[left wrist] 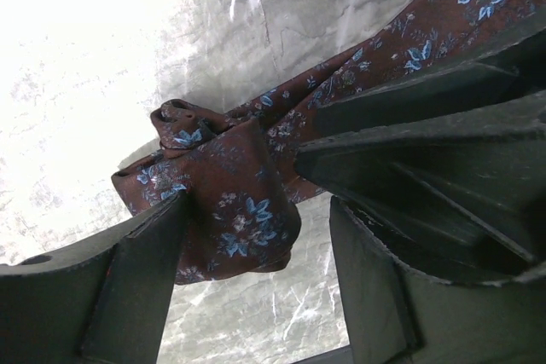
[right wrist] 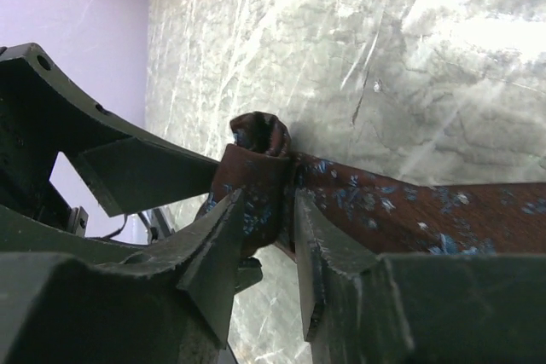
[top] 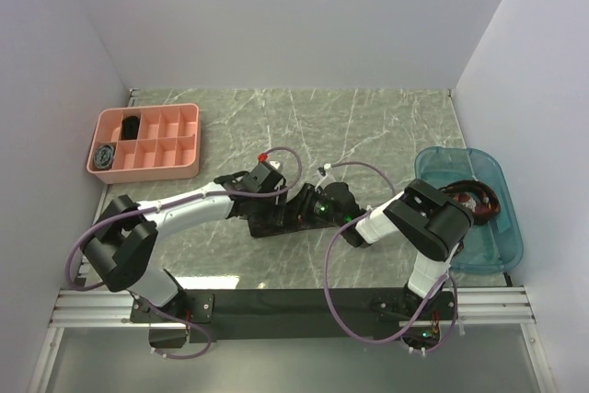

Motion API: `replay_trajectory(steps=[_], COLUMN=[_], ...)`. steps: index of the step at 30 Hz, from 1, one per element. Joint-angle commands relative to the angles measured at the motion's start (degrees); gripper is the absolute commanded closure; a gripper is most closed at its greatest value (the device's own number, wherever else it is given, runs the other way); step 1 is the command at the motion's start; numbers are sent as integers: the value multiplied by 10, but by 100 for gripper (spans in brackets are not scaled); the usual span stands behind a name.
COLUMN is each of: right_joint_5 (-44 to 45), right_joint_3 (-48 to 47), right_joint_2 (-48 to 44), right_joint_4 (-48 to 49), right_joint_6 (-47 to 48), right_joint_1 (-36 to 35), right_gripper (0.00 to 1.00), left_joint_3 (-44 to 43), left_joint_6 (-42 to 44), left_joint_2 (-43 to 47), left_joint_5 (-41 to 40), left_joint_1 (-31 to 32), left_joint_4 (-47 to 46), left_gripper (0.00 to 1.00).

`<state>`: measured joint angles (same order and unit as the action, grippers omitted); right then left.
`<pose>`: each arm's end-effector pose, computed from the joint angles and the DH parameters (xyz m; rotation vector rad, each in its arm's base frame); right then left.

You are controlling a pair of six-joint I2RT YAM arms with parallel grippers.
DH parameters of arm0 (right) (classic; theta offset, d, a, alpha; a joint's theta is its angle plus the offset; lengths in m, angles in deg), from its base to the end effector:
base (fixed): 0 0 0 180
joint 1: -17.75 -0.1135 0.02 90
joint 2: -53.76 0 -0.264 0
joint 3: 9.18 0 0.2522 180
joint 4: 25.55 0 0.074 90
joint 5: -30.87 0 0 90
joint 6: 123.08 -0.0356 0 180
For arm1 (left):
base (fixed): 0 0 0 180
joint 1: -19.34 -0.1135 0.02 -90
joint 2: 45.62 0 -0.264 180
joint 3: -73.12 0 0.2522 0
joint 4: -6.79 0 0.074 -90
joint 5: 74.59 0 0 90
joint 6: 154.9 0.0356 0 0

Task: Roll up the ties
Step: Roll the tie

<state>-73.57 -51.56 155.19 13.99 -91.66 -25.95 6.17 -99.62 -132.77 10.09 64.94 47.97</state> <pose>0.2138 0.2166 0.1197 0.0885 2.1801 1.3685 0.2094 -0.2092 0.1940 0.2225 2.6712 -0.3458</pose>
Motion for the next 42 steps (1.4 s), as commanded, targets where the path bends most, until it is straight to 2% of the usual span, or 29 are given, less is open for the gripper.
replay_trajectory(steps=[1, 5, 11, 17, 32, 42], right_joint_5=[-35, -51, -66, -87, -169, -207], right_joint_3=[-17, -32, -49, -67, -71, -98], right_joint_2=[3, 7, 20, 28, 10, 7], right_joint_4=[37, 22, 1, -26, 5, -25], right_joint_6=[10, 21, 26, 40, 89, 102], right_joint_1=[-4, -4, -3, -3, 2, 9], right_gripper=[63, 64, 53, 46, 46, 47], left_joint_3=[3, 12, 27, 30, 21, 25], left_joint_6=[-12, -2, 16, 33, 46, 55], left_joint_2=[23, 35, 52, 51, 18, 21], left_joint_5=[14, 18, 28, 32, 32, 22], left_joint_1=[6, 11, 19, 23, 31, 35], left_joint_4=[-70, -92, -111, -117, -123, -130], left_gripper=[29, 29, 29, 29, 28, 28])
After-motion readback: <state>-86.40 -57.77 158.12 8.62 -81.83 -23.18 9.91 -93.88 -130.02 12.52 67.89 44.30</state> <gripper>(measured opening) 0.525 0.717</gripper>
